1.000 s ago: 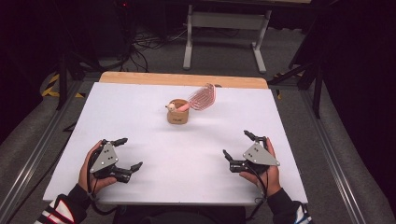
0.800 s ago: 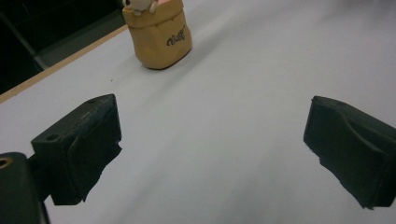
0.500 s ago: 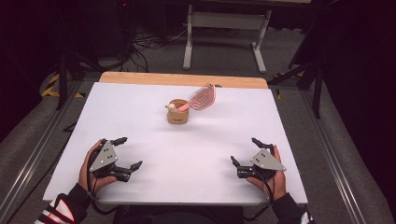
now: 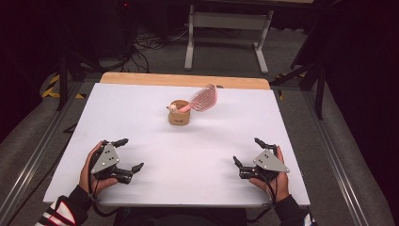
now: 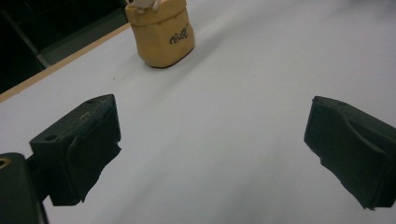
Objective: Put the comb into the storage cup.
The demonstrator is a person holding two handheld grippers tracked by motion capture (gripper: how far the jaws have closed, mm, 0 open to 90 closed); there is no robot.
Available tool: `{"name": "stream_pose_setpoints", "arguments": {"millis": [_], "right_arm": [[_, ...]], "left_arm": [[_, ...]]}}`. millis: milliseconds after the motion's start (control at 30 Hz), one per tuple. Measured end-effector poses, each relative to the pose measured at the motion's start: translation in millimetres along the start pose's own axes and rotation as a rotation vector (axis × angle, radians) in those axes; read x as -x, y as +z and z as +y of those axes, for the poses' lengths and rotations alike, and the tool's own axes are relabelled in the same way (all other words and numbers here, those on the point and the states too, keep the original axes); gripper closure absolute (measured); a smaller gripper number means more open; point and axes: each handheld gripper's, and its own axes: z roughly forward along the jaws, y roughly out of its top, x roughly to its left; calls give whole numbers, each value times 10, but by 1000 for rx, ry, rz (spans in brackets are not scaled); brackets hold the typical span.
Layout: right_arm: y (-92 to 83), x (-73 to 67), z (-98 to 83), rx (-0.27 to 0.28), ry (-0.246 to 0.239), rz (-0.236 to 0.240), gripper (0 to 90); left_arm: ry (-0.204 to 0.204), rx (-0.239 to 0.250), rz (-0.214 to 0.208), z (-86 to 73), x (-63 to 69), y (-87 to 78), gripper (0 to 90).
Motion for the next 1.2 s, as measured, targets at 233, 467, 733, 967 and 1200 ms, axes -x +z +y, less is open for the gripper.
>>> {"name": "stream_pose_setpoints", "arguments": {"millis": [233,467,733,967,1200], "right_arm": [[-2,-9,14,-2,-1,-15,47],[9,-11,10,-9,-5,-22,47],[3,-5,10,-1,0,-15,48],[3,5,2,-4,1,-15,48],[-15,3,-4,-10,-13,-16,48]], "left_arm": [[4,3,-8,3,8,-17,49],[-2,1,-8,3,5,-6,49],[-6,1,-7,1,0,7,48],[-13,-4,-6,-3,-19,17,48],[-13,-9,-8,-3,-20,43,48]]}}
